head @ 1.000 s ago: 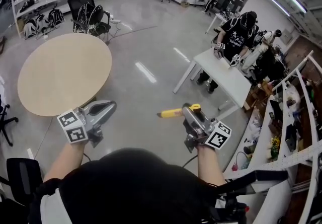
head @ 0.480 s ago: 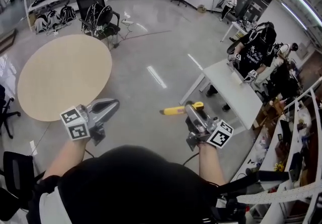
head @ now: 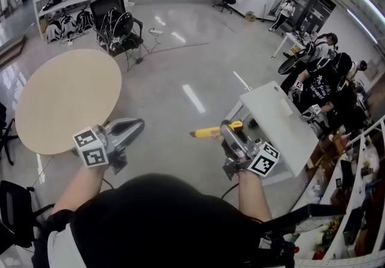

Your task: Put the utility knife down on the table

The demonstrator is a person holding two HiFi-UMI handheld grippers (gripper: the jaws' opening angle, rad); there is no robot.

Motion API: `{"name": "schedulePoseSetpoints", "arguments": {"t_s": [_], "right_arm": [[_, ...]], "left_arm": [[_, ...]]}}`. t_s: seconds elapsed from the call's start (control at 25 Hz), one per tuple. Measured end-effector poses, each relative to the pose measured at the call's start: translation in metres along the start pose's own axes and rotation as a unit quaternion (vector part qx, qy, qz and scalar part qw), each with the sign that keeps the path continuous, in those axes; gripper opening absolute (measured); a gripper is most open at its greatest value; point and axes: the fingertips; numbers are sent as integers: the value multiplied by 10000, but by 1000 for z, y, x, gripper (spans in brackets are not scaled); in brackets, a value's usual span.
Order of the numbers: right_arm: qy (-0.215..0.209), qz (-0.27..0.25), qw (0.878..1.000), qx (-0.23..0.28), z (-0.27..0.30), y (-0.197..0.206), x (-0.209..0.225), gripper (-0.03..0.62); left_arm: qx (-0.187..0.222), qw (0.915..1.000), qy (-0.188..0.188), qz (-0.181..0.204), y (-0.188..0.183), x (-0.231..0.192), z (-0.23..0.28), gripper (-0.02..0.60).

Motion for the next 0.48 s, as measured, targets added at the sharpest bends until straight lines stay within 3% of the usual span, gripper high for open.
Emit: {"name": "schedulePoseSetpoints", "arguments": {"t_s": [0.24, 0.48], "right_arm": [[81, 112, 9999, -25, 6, -14, 58, 86], [309, 39, 9995, -43, 58, -29, 115, 86]], "left_arm": [[-81, 9999, 14, -73, -3, -43, 43, 0], [-42, 9993, 338, -120, -16, -123, 73, 0]]}}
Point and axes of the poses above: the fingertips, and each gripper's own axes: z forward along the fingers, x to its right, y out of its underside, and after that the axes turned 9 degrees about -x, right-handed
